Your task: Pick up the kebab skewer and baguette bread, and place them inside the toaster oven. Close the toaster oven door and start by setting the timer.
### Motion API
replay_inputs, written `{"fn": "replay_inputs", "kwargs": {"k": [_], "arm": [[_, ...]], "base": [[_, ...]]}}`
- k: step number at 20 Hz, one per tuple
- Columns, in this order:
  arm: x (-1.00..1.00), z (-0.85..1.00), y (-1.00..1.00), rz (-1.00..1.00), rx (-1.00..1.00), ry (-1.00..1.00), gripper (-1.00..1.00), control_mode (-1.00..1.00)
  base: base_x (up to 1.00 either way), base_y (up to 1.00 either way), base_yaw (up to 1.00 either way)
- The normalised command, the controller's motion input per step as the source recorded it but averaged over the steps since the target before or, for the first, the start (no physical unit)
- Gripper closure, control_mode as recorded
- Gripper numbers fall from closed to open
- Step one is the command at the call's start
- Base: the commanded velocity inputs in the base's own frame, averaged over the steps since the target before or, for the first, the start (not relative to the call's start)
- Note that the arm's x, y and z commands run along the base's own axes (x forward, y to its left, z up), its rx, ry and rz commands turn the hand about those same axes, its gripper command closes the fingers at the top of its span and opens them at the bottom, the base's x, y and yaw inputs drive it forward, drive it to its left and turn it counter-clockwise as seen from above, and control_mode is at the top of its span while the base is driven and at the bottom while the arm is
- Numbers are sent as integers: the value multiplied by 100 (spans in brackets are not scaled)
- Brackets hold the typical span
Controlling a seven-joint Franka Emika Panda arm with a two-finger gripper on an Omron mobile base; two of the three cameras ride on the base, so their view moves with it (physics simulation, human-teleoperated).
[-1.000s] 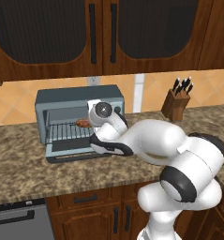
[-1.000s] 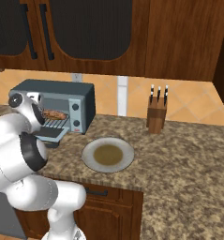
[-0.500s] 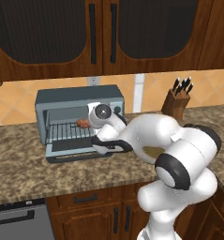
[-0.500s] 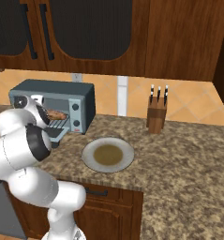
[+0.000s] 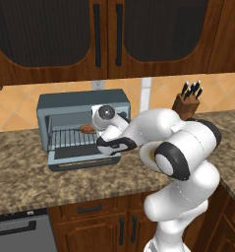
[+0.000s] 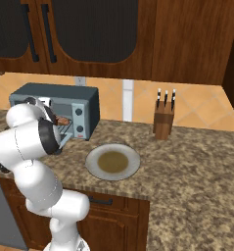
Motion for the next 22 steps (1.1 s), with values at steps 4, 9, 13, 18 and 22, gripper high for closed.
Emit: {"fn": "replay_inputs", "kwargs": {"k": [4, 9, 13, 18, 22], "arm": [[25, -24, 5, 0, 0, 3, 100, -100], [9, -29, 7, 0, 0, 1, 100, -100], [0, 0, 0, 0, 0, 0, 100, -100], [0, 0, 0, 0, 0, 0, 100, -100], [0, 0, 0, 0, 0, 0, -100, -100]], "base": [[0, 0, 0], [0, 0, 0], [0, 0, 0], [0, 0, 0], [0, 0, 0]]}}
